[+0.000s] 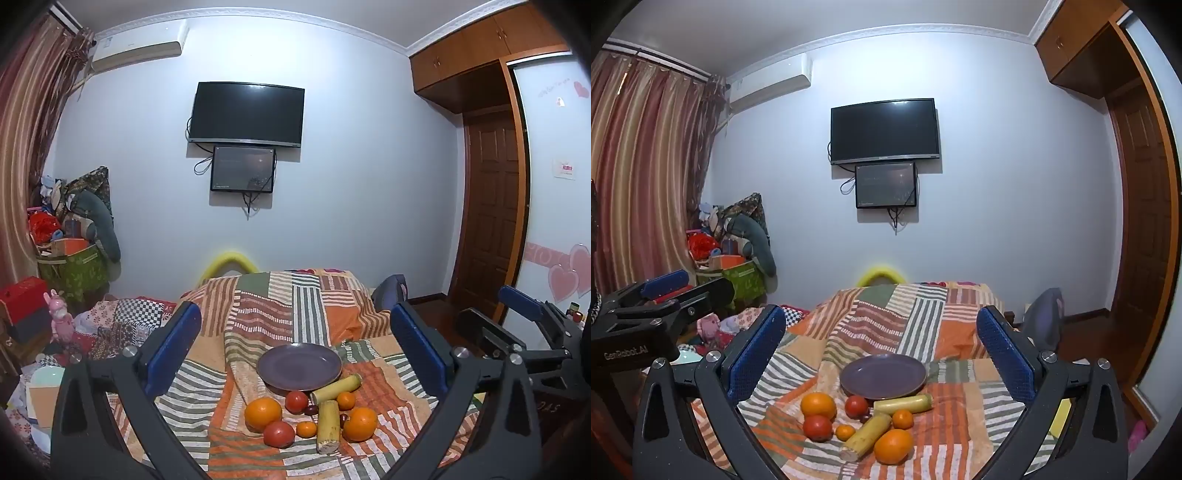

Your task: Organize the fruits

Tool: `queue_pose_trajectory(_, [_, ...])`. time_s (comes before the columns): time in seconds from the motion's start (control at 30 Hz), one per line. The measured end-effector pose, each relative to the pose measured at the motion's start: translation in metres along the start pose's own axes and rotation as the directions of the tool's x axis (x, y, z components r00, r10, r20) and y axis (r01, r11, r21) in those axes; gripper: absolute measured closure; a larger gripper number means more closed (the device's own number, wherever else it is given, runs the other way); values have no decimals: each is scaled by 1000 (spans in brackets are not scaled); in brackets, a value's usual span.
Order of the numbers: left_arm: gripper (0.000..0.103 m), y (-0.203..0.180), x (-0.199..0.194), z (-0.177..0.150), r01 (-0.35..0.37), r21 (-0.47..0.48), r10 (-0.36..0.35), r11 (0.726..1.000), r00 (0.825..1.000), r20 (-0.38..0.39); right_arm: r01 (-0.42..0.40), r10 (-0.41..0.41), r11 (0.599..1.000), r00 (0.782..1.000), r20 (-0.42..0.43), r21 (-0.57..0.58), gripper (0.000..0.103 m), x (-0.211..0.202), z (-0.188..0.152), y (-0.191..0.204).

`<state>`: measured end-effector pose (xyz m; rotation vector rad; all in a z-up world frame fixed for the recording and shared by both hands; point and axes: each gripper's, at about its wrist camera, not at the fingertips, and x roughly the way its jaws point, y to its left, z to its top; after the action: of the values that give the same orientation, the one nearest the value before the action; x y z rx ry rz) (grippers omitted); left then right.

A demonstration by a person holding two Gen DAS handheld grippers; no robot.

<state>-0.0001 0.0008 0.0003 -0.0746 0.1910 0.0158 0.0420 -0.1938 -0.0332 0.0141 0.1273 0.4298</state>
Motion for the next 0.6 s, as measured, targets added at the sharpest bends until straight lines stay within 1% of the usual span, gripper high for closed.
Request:
queue_pose_trajectory(0.17, [0,-6,2,-7,-4,27,4,1000,1000,9,1,-1,1000,1000,-1,9,0,-2,-1,1])
queue_pose_trajectory(0.27, [0,-9,1,-5,2,36,-2,999,1000,6,2,-2,1000,1000,-6,12,0,-1,1,-2])
queue_pose_trajectory(0.3, [0,-4,-1,-4,5,26,-5,1000,1000,10,3,-3,1000,1000,-7,14,0,1,1,0])
queue_pose_trajectory(0.6, [0,-1,-2,-2,14,23,-14,1000,1000,8,10,-10,999,1000,-14,36,0,0,3,-3])
